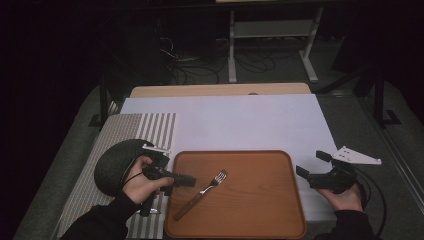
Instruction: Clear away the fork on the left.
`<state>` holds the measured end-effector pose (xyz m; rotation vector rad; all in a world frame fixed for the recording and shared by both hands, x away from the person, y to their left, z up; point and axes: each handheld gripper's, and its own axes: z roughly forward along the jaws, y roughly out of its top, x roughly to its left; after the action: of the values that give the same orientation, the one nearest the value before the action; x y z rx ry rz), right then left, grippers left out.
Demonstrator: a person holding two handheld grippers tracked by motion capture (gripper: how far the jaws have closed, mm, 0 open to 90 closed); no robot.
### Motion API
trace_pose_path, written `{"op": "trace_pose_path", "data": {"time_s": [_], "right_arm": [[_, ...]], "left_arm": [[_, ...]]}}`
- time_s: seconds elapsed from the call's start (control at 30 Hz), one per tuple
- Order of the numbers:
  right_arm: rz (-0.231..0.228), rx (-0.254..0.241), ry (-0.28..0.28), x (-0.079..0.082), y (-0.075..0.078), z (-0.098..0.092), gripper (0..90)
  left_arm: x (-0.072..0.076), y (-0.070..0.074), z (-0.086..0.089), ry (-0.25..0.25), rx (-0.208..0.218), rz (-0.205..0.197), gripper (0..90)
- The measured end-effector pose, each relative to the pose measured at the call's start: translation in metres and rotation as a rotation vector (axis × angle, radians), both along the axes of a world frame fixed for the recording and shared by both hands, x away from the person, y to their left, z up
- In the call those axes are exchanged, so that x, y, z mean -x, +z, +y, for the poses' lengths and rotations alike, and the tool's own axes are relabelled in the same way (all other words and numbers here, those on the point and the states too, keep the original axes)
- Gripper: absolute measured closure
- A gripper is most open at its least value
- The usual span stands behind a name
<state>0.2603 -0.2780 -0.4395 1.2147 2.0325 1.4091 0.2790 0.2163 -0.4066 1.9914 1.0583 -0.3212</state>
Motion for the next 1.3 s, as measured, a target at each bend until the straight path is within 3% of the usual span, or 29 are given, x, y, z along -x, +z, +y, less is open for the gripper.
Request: {"op": "trace_pose_path", "data": {"time_s": [0.1, 0.27, 0.33, 0.43, 0.57, 0.73, 1.0, 1.3], "right_arm": [[-0.001, 0.001, 0.001, 0.000, 0.000, 0.000, 0.0], [-0.002, 0.001, 0.001, 0.000, 0.000, 0.000, 0.0], [-0.003, 0.000, 0.001, 0.000, 0.000, 0.000, 0.0], [-0.004, 0.000, 0.002, 0.000, 0.001, -0.001, 0.0], [-0.006, 0.000, 0.002, 0.000, 0.001, -0.001, 0.0], [-0.008, 0.000, 0.003, 0.000, 0.001, -0.001, 0.0], [-0.006, 0.000, 0.003, 0.000, 0.001, -0.001, 0.0], [-0.005, 0.000, 0.001, 0.001, 0.001, -0.001, 0.0]], "left_arm": [[-0.003, 0.008, -0.006, -0.017, 0.005, -0.062, 69.9], [-0.005, 0.012, -0.021, -0.059, 0.021, -0.101, 69.3], [-0.005, 0.012, -0.024, -0.070, 0.020, -0.103, 72.1], [-0.006, 0.007, -0.035, -0.128, 0.000, -0.119, 78.8], [-0.007, 0.001, -0.042, -0.167, -0.020, -0.106, 89.5], [-0.009, -0.005, -0.048, -0.196, -0.063, -0.105, 90.0], [-0.013, -0.028, -0.057, -0.211, -0.115, -0.092, 90.0], [-0.014, -0.044, -0.064, -0.198, -0.168, -0.081, 90.0]]}}
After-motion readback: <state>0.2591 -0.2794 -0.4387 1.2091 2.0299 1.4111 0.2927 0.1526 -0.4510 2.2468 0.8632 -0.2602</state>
